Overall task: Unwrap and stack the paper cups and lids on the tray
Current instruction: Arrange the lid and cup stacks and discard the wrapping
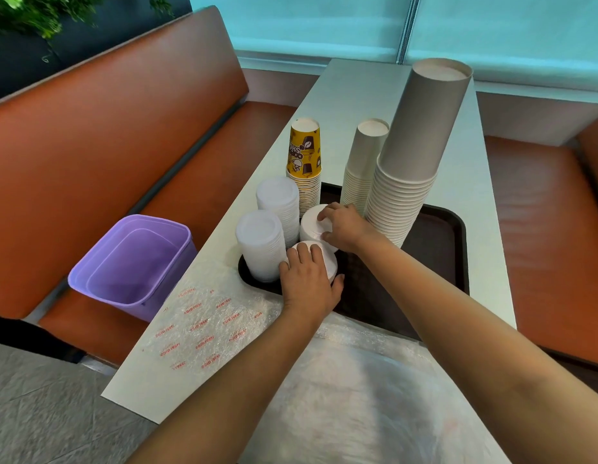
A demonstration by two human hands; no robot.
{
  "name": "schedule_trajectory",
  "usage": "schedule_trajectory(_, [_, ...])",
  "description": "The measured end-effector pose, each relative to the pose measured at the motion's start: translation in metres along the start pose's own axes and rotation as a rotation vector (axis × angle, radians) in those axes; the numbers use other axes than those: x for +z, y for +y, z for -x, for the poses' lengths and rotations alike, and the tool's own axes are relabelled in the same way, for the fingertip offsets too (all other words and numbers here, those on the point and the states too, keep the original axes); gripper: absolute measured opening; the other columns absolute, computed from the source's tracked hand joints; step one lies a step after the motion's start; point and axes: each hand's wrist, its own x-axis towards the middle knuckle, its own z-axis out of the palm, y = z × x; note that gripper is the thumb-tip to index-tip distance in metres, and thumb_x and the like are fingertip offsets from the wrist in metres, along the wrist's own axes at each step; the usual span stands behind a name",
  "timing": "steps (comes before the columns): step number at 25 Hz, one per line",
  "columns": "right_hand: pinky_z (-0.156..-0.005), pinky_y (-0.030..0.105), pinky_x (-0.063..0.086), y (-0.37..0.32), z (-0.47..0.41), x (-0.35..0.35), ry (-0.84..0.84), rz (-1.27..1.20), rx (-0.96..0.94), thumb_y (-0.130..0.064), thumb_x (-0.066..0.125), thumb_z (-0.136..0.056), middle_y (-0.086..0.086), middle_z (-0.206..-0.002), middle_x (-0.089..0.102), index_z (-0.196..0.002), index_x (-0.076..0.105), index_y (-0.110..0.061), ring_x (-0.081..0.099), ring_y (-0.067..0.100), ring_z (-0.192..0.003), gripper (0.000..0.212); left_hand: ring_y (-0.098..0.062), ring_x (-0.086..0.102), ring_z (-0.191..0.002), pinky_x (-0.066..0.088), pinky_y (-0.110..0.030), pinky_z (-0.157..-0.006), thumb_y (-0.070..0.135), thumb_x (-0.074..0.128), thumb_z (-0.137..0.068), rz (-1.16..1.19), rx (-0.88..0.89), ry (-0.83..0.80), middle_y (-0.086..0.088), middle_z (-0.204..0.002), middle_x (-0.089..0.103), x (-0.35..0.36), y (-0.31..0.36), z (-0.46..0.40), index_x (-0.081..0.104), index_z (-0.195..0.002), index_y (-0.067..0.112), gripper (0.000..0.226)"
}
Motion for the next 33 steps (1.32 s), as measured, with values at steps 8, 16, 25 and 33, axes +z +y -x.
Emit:
schedule_trajectory(8, [-0.102, 0.04, 0.037, -0.005, 0.006, -0.005, 0.042, 0.009, -0.009, -0.019, 0.053, -0.094, 0.0, -0.149, 0.035, -0.135, 0.049, -0.017, 0.025, 0.027, -0.134, 0.041, -0.024, 0.054, -0.097, 0.044, -0.036, -0.078, 0.063, 0.056, -0.075, 0.034, 0.004, 0.111, -0.009, -0.111, 0.059, 0.001, -0.005, -0.001, 0.056, -0.112, 0.016, 0.06])
schedule_trajectory(16, [-0.085, 0.03, 0.045, 0.012, 0.068, -0.018, 0.195, -0.271, 0.011, -0.02, 0.055, -0.092, 0.007, -0.121, 0.057, -0.123, 0.058, -0.016, 0.055, 0.021, -0.101, 0.031, -0.011, 0.05, -0.095, 0.051, -0.026, -0.084, 0.013, 0.057, -0.089, 1.041, -0.06, 0.207, -0.005, -0.112, 0.059, -0.055, -0.018, -0.023, 0.055, -0.108, 0.013, 0.019])
schedule_trajectory(25, [-0.11, 0.046, 0.029, 0.069, 0.095, -0.017, 0.491, -0.574, 0.466, -0.041, 0.079, -0.072, 0.011, -0.154, 0.021, -0.15, 0.009, -0.014, 0.023, 0.031, -0.14, 0.108, -0.023, 0.038, -0.131, 0.041, -0.036, -0.102, 0.043, 0.074, -0.076, 1.121, 0.241, 0.094, -0.007, -0.149, 0.028, -0.129, 0.049, -0.093, 0.014, -0.148, 0.023, 0.095])
schedule_trajectory(33, [-0.103, 0.045, 0.043, 0.083, 0.061, -0.015, 0.638, -0.851, 0.339, -0.029, 0.088, -0.059, 0.001, -0.138, 0.048, -0.144, 0.023, -0.023, 0.048, 0.022, -0.125, 0.107, -0.025, 0.046, -0.122, 0.048, -0.038, -0.091, 0.034, 0.076, -0.075, 1.028, 0.407, 0.222, -0.003, -0.144, 0.037, -0.142, 0.074, -0.129, 0.026, -0.144, 0.023, 0.086])
